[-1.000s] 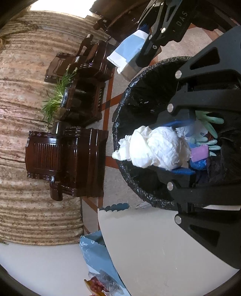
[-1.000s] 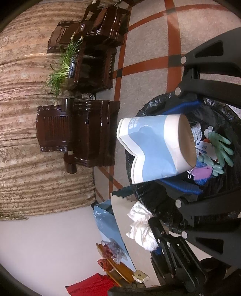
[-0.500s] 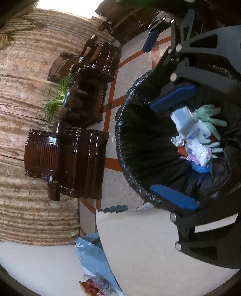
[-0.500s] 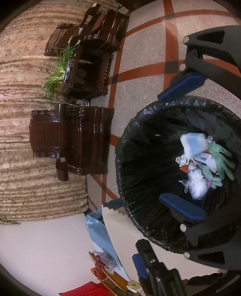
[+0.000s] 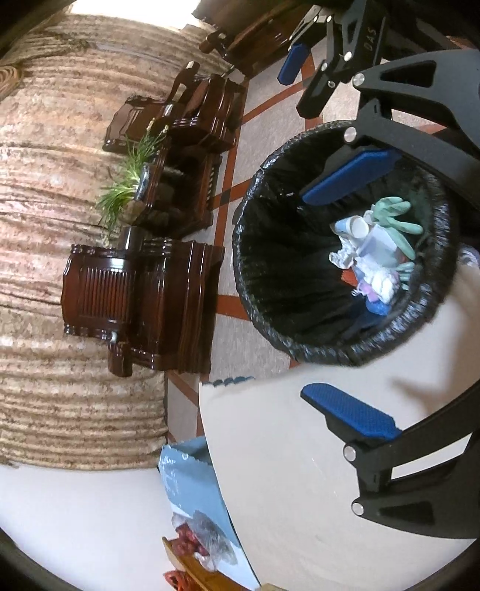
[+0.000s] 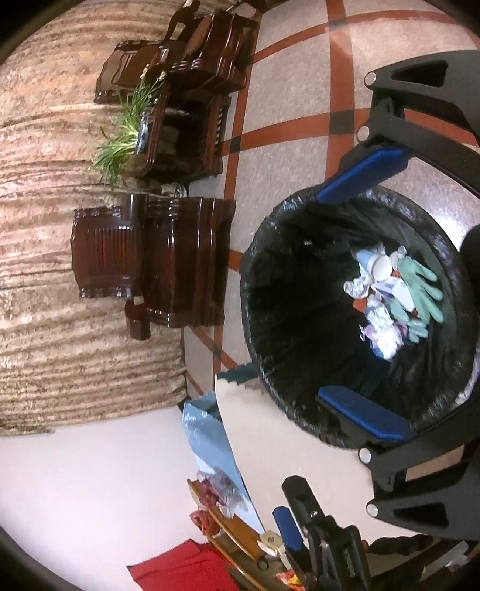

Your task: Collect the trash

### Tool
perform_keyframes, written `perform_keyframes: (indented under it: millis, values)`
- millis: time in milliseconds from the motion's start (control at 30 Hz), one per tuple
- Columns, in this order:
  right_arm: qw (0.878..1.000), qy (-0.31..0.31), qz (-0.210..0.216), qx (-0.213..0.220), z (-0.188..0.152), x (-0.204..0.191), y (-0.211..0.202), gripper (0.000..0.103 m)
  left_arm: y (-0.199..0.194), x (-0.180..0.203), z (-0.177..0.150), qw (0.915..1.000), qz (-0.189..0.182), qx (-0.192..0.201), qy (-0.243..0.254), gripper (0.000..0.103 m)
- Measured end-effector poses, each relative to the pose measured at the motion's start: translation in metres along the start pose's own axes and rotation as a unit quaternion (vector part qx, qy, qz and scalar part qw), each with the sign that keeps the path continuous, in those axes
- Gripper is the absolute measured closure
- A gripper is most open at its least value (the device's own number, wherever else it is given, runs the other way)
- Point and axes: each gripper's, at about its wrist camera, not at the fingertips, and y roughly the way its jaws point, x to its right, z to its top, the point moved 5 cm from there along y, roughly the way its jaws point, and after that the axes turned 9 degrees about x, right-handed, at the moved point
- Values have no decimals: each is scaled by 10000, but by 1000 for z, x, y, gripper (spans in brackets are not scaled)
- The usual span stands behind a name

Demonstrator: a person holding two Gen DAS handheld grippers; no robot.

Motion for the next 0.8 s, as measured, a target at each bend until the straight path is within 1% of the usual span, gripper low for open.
perform_keyframes:
  millis: [67,333,600,800]
  values:
    - [10000,-57,59,36,2,-9,-8,6,-11,-5,-1,10000,41,-15,-7,8]
    - [9992,-214,287,164,9,-40,-40,6,-59,-21,-1,9994,308,167,-75,8]
    - [9980,-261,497,283,21,-64,-64,6,-94,-31,9,9980,500,366,-96,8]
    - [9966,-365,626,392,31,-79,-76,6,-112,-33,18,9970,614,463,-79,8]
